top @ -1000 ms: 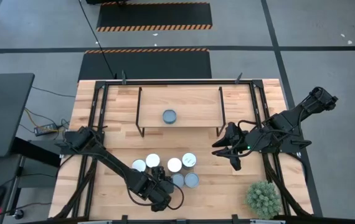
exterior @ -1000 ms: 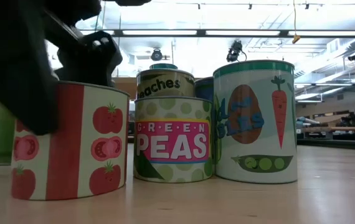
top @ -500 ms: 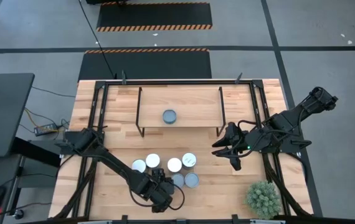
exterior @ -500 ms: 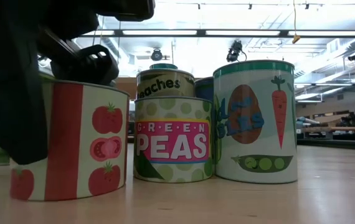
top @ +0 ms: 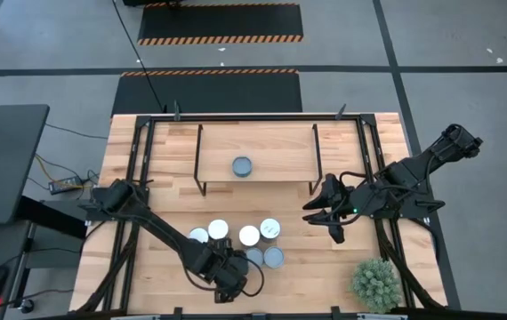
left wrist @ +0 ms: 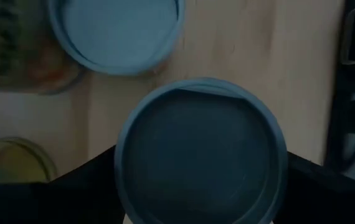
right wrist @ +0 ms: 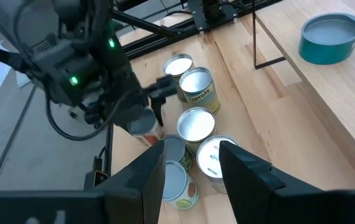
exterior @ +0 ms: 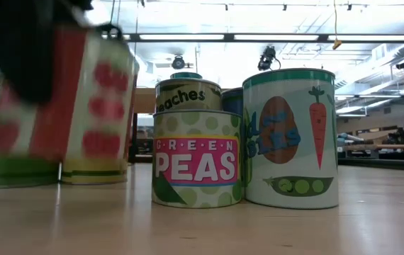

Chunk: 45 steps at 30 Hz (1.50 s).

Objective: Pick and place cans onto a shelf
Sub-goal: Put the canned tomatoes on the shelf

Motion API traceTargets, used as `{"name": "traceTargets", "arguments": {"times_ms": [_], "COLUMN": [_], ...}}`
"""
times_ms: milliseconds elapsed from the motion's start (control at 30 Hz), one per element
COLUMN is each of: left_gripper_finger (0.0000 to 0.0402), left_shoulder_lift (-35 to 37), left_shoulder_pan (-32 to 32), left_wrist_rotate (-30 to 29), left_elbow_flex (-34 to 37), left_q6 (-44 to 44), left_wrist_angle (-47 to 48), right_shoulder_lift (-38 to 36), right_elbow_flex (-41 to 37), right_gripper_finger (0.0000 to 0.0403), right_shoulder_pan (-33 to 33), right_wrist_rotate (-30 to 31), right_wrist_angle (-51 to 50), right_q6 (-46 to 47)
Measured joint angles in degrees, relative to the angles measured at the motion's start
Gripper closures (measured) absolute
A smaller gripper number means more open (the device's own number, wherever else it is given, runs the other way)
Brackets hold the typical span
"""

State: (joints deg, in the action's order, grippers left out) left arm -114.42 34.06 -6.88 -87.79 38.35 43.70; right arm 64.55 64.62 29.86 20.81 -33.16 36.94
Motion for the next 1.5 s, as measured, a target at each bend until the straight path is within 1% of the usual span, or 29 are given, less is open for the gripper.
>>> {"name": "traceTargets", "arguments": {"times_ms": [133, 233, 367, 467, 567, 700, 833, 967, 1133, 1200, 1267, 1367, 1500], "left_gripper_finger": [0.0115, 0.0115, 0.0115, 0.0115, 0.0115, 0.0115, 0.0115, 0.0115, 0.0115, 0.0115, 0.0115, 0.0115, 0.0115], "left_shoulder_lift": [1.01, 1.34, 1.36, 1.36, 1.36, 1.36, 1.36, 1.10, 0.54, 0.28, -0.21, -1.15, -2.08], "left_shoulder_pan": [-2.02, -4.20, -9.03, -13.10, -17.34, -22.60, -27.41, -32.04, -37.89, -39.91, -41.64, -43.47, -43.63], "left_wrist_rotate": [2.96, 3.25, 3.13, 3.02, 3.02, 3.06, 2.85, 0.64, 0.07, 0.07, 0.69, 3.11, 3.96], "left_elbow_flex": [-6.23, -13.03, -20.34, -24.04, -26.11, -28.10, -28.49, -28.52, -28.00, -27.90, -27.88, -27.85, -27.82], "left_q6": [-0.60, -4.13, -7.88, -11.59, -15.45, -20.87, -27.47, -34.06, -38.96, -40.30, -40.96, -41.50, -44.97], "left_wrist_angle": [5.77, 11.28, 16.65, 18.73, 19.32, 19.15, 18.77, 17.78, 14.64, 15.58, 16.11, 16.77, 16.75], "right_shoulder_lift": [-0.94, -2.26, -4.48, -6.26, -7.82, -9.25, -9.74, -9.75, -9.75, -9.75, -9.75, -9.73, -9.73], "right_elbow_flex": [0.00, 0.00, 0.00, 0.00, 0.00, 0.00, 0.00, 0.00, 0.00, 0.00, 0.00, 0.00, 0.00], "right_gripper_finger": [0.0245, 0.0245, 0.0245, 0.0245, 0.0245, 0.0245, 0.0245, 0.0245, 0.0245, 0.0245, 0.0245, 0.0245, 0.0245], "right_shoulder_pan": [-0.04, -0.04, -0.22, -0.64, -0.87, -0.85, -0.85, -0.88, -0.87, -0.87, -0.96, -1.33, -2.03], "right_wrist_rotate": [-1.54, -1.49, 0.13, 0.49, 0.60, 1.97, 4.24, 7.08, 9.17, 9.78, 9.86, 10.00, 10.00], "right_wrist_angle": [-0.43, -2.36, -5.26, -7.41, -8.52, -9.67, -10.23, -10.10, -8.95, -8.81, -8.77, -8.72, -8.66], "right_q6": [-0.05, -0.05, -0.04, 0.71, 1.74, 2.84, 3.38, 3.41, 3.64, 3.66, 3.99, 4.11, 4.14]}}
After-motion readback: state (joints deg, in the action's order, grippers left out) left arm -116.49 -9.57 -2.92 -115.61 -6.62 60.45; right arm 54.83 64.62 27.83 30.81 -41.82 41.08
